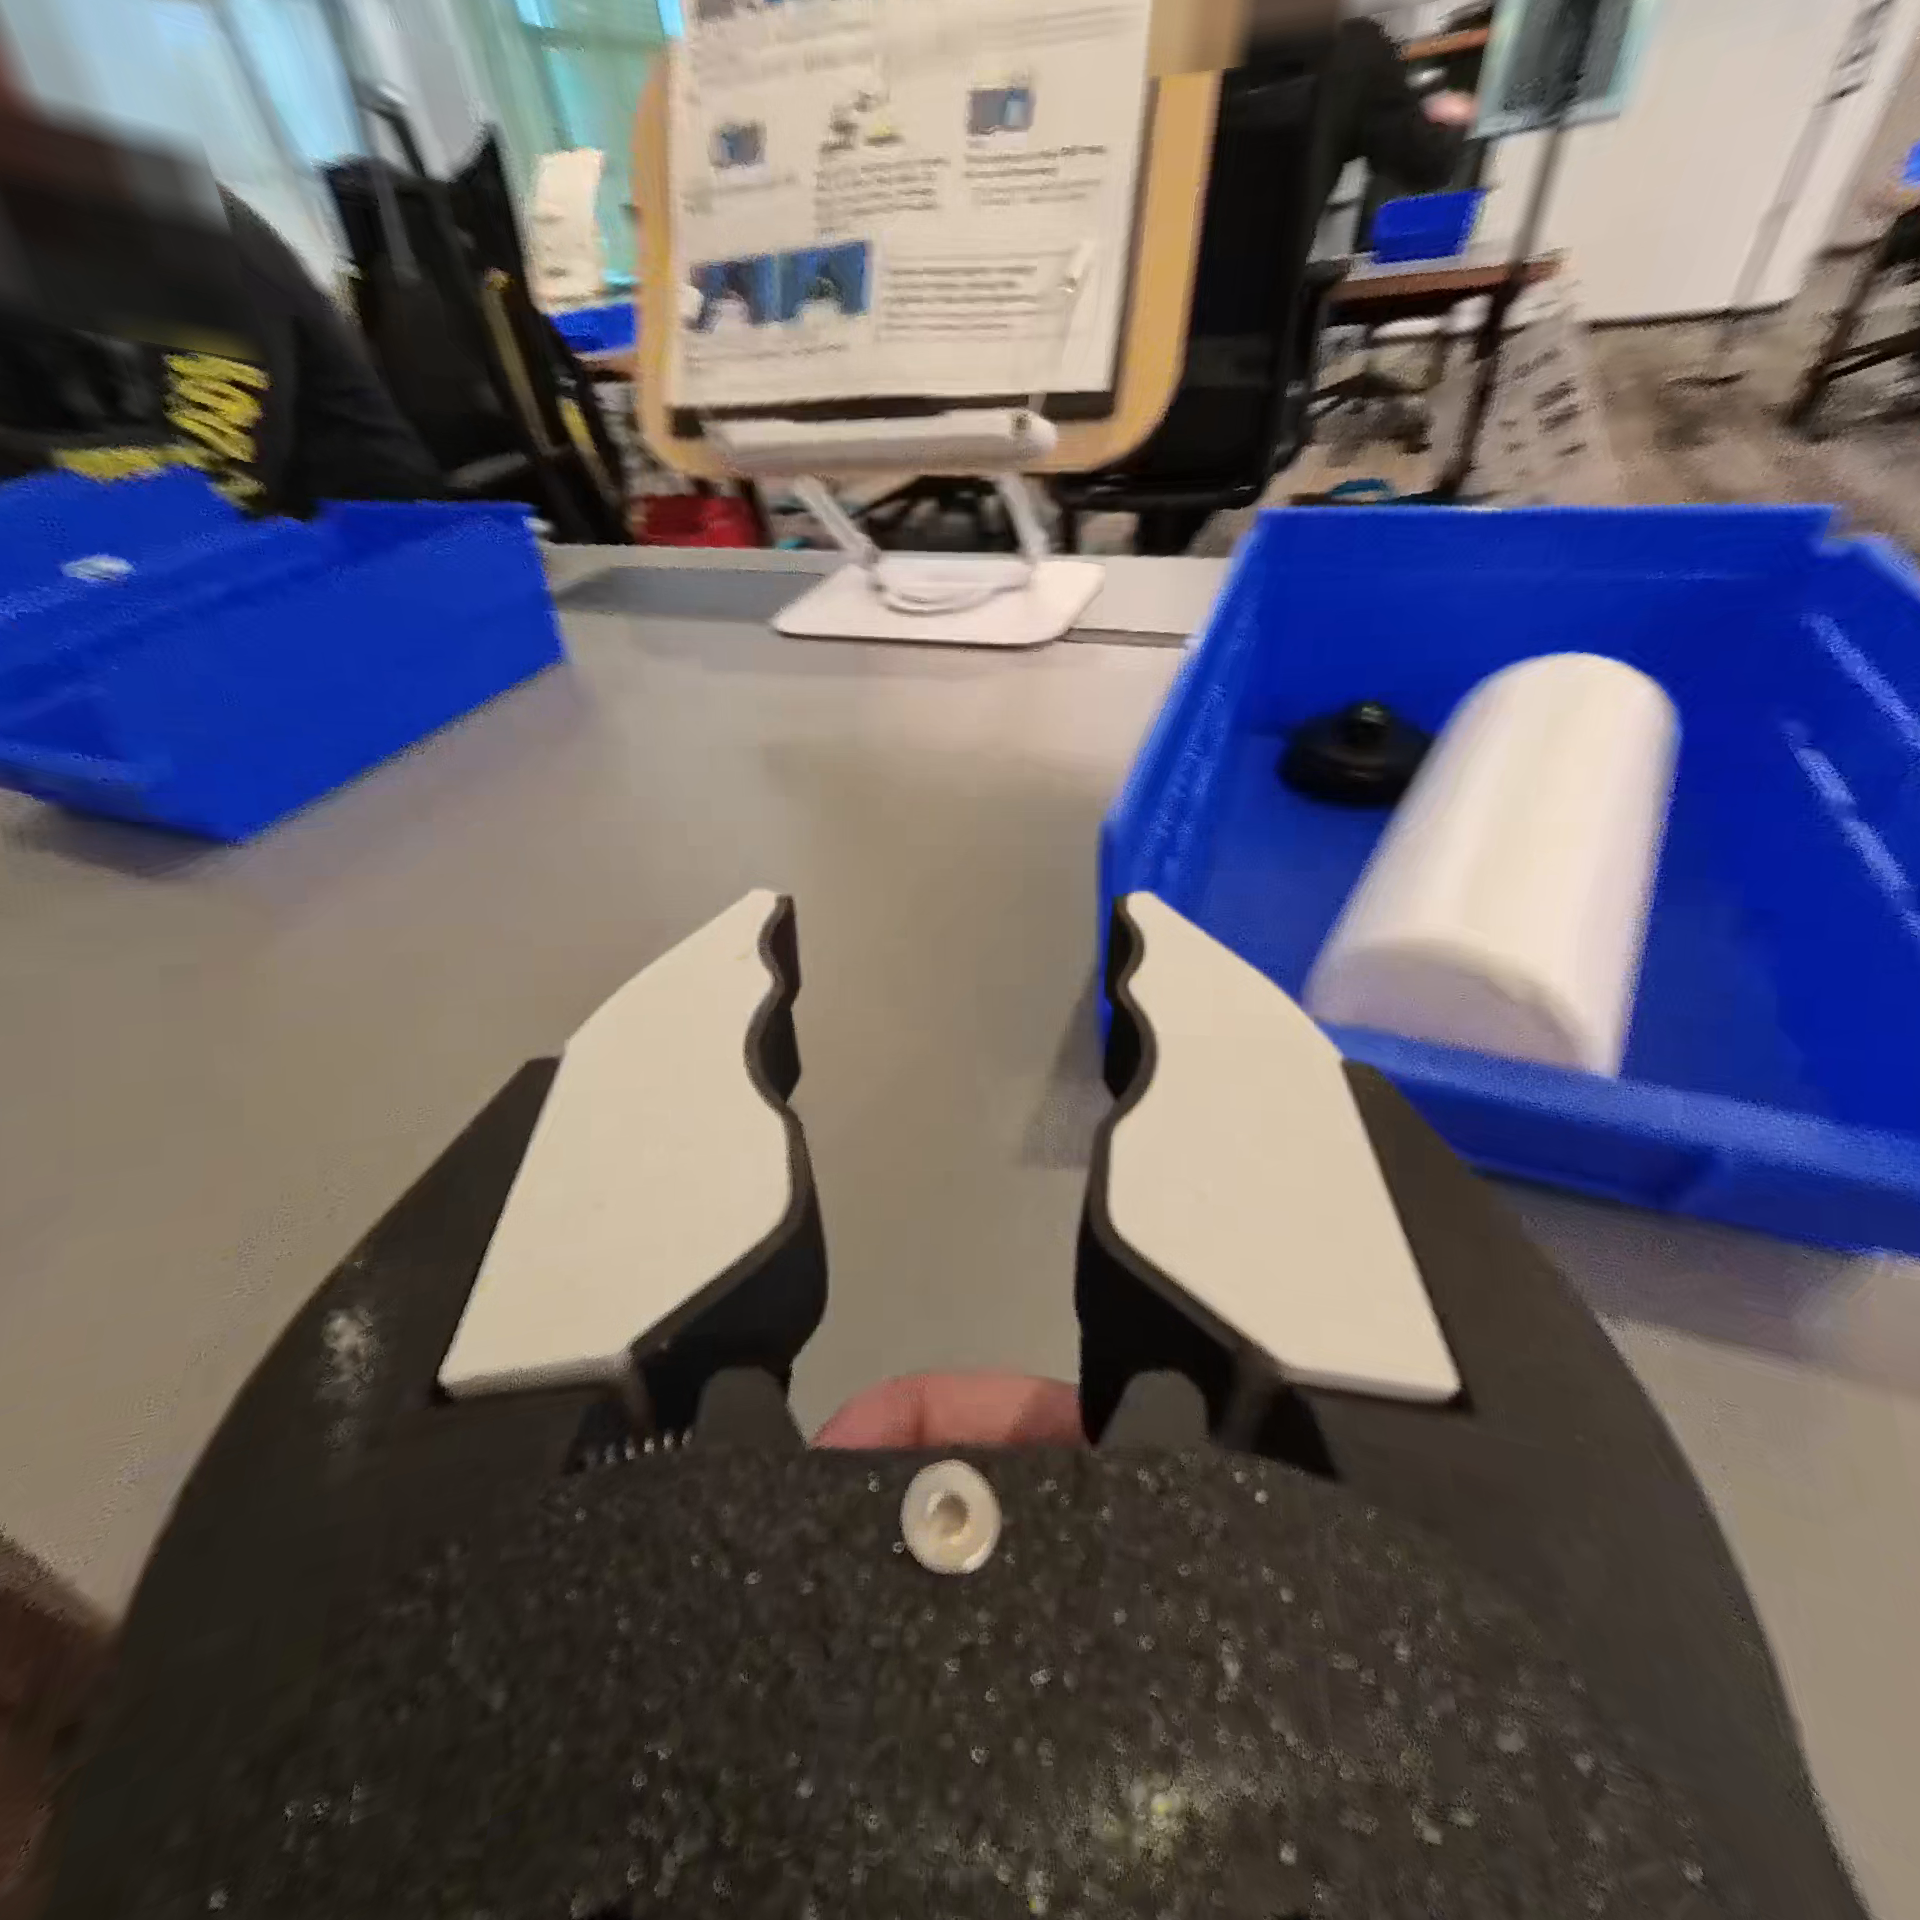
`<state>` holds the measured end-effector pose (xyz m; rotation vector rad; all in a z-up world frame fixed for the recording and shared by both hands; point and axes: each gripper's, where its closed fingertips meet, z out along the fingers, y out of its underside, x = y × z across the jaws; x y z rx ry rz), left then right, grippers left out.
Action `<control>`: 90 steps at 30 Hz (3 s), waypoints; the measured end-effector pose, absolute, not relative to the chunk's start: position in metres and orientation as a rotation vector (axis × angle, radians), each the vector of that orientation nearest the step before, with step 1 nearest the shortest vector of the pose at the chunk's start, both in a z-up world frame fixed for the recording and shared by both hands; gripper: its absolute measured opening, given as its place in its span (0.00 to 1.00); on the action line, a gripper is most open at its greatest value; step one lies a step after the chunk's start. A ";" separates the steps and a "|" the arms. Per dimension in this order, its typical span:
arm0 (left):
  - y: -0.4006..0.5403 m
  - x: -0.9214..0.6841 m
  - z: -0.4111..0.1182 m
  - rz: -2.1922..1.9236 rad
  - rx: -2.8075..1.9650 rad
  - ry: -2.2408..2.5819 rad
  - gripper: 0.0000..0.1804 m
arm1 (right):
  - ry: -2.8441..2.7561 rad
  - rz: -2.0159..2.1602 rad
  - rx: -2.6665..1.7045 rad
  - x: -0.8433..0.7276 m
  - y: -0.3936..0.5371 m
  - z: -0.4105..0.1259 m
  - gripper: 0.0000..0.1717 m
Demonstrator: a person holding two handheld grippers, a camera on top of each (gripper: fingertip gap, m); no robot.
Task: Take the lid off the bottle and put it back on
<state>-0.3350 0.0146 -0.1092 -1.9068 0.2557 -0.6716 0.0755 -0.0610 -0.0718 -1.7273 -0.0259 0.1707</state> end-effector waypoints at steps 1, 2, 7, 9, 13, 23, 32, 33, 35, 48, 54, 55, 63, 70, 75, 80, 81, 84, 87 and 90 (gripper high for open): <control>0.015 -0.333 -0.108 -0.708 -1.908 0.251 0.38 | -0.012 0.125 -1.725 0.079 -0.067 -0.078 0.33; 0.016 -0.331 -0.107 -0.719 -1.899 0.261 0.38 | -0.014 0.131 -1.734 0.077 -0.070 -0.081 0.33; 0.016 -0.314 -0.117 -0.708 -1.934 0.317 0.37 | -0.010 0.168 -1.724 0.076 -0.074 -0.091 0.26; 0.013 -0.305 -0.119 -0.684 -1.935 0.360 0.37 | -0.019 0.082 -1.741 0.089 -0.074 -0.100 0.24; 0.001 -0.275 -0.118 -0.684 -1.904 0.453 0.37 | 0.028 0.043 -1.742 0.108 -0.076 -0.099 0.23; -0.057 0.001 -0.102 -0.890 -1.915 1.031 0.48 | 0.108 -0.081 -1.735 0.154 -0.077 -0.097 0.22; 0.023 0.145 -0.123 -0.558 -1.995 1.000 0.38 | 0.265 -0.077 -1.764 0.201 -0.088 -0.104 0.26; 0.030 0.147 -0.130 -0.493 -2.009 0.990 0.36 | 0.248 -0.101 -1.770 0.205 -0.089 -0.105 0.26; 0.039 0.150 -0.137 -0.436 -2.024 0.946 0.34 | 0.242 -0.215 -1.789 0.223 -0.094 -0.111 0.26; 0.025 0.092 -0.132 -0.468 -2.057 0.604 0.02 | 0.433 -0.145 -1.855 0.231 -0.075 -0.124 0.43; 0.008 0.070 -0.131 -0.466 -2.036 0.632 0.03 | 0.494 -0.216 -1.896 0.238 -0.084 -0.124 0.04; 0.007 0.067 -0.131 -0.469 -2.034 0.633 0.03 | 0.468 -0.238 -1.904 0.238 -0.085 -0.123 0.03; 0.041 -0.034 -0.091 -0.386 -1.930 0.477 0.02 | 0.298 -0.254 -1.828 0.153 -0.037 -0.090 0.03; 0.089 -0.173 -0.078 -0.185 -1.926 0.367 0.02 | 0.133 -0.087 -1.824 0.021 0.048 -0.078 0.03; 0.107 -0.229 -0.109 -0.160 -2.027 0.302 0.02 | 0.136 0.024 -1.912 -0.038 0.080 -0.103 0.03; 0.112 -0.247 -0.128 -0.202 -2.029 0.258 0.02 | 0.057 -0.004 -1.963 -0.059 0.083 -0.123 0.03; 0.112 -0.249 -0.128 -0.188 -2.031 0.251 0.02 | 0.049 0.002 -1.970 -0.061 0.083 -0.124 0.03; 0.105 -0.242 -0.124 -0.257 -2.047 0.335 0.11 | 0.041 0.069 -1.970 -0.061 0.084 -0.123 0.06; 0.097 -0.266 -0.083 -0.267 -2.006 0.293 0.36 | 0.005 0.124 -1.959 -0.061 0.081 -0.120 0.19; 0.097 -0.332 -0.011 -0.140 -1.873 0.171 0.38 | -0.043 0.204 -1.921 -0.064 0.071 -0.109 0.26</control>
